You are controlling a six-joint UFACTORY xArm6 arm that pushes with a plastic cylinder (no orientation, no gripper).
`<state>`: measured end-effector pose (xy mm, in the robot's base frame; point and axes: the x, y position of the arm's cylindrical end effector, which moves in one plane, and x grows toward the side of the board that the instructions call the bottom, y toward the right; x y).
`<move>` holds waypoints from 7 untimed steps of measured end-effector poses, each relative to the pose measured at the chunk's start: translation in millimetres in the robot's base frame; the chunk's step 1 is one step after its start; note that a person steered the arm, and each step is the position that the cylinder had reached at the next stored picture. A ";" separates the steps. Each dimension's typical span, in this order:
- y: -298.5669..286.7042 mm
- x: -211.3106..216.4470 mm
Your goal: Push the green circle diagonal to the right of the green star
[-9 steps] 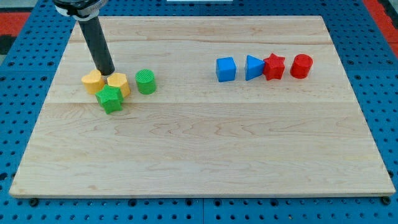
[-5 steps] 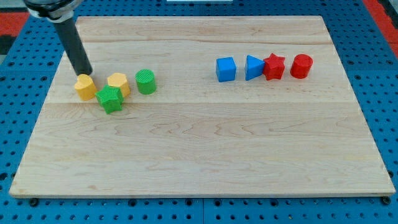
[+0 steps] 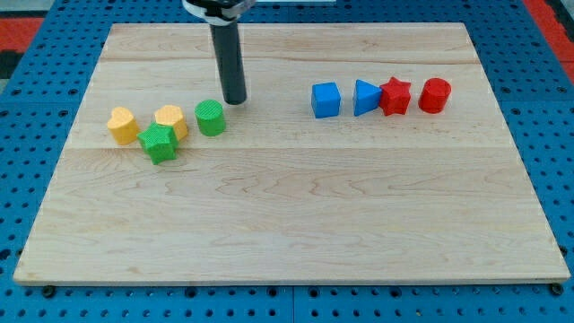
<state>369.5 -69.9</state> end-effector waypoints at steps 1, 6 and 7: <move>-3.1 5.0; -16.4 0.6; 25.6 8.2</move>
